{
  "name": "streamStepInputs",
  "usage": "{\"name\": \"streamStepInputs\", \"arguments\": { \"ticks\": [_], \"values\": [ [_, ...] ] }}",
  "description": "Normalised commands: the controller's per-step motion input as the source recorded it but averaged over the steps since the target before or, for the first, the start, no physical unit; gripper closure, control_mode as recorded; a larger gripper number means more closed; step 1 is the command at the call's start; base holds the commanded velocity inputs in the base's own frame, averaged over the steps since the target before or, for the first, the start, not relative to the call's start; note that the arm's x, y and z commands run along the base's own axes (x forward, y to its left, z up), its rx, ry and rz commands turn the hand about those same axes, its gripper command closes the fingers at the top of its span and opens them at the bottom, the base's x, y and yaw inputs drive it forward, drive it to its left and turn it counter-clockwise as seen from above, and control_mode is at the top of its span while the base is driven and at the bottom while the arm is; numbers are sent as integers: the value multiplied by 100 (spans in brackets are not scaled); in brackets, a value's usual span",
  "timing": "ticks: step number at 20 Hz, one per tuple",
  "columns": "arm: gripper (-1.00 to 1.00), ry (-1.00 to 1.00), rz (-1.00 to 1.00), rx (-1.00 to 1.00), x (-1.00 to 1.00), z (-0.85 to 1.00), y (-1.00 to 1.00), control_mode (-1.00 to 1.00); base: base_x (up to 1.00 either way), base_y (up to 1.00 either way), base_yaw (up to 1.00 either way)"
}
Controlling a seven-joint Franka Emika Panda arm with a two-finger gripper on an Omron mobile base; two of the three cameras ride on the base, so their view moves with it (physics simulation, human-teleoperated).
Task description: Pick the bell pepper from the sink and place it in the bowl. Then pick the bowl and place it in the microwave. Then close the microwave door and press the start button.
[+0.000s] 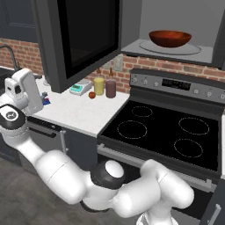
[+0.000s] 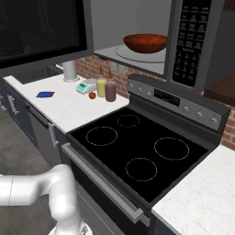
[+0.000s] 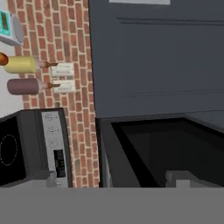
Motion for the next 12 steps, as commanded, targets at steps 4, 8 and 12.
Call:
{"name": "streamStepInputs", "arguments": {
  "ticks": [4,8,12],
  "values": [
    [-100,-1,0,2,15,5,-67,-100,0,0,0],
    [-100,-8,0,7,3,23,-64,-100,0,0,0],
    [-100,-24,0,12,-18,38,-74,-100,0,0,0]
  ]
}}
